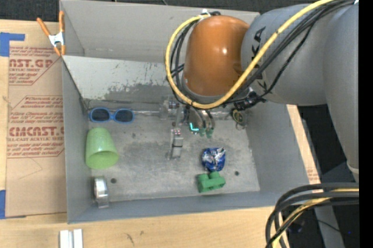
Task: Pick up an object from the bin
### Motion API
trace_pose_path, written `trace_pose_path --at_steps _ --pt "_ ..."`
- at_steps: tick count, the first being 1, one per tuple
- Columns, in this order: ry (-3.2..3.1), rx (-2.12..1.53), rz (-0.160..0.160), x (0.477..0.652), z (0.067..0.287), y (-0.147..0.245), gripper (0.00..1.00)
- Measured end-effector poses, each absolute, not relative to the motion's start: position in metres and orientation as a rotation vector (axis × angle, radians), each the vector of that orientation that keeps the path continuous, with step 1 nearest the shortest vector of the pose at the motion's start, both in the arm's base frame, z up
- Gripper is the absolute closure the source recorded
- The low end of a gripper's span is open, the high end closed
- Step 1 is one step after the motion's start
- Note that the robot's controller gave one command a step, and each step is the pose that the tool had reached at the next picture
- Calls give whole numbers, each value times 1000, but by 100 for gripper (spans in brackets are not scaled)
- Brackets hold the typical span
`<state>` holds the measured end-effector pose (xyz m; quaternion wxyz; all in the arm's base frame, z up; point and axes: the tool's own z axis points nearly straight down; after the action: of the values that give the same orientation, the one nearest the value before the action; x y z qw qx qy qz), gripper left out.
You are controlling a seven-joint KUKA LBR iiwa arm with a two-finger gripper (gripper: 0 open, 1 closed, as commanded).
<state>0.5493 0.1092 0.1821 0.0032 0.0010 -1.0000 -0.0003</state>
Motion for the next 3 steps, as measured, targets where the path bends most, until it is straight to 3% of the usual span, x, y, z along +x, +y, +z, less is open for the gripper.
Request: trace_pose_path --at_steps 1,2,3 --pt "-3134 141 -3 567 68 208 0" --pt "-3104 497 -3 542 70 245 0" --pt "-3104 492 -3 542 70 244 100"
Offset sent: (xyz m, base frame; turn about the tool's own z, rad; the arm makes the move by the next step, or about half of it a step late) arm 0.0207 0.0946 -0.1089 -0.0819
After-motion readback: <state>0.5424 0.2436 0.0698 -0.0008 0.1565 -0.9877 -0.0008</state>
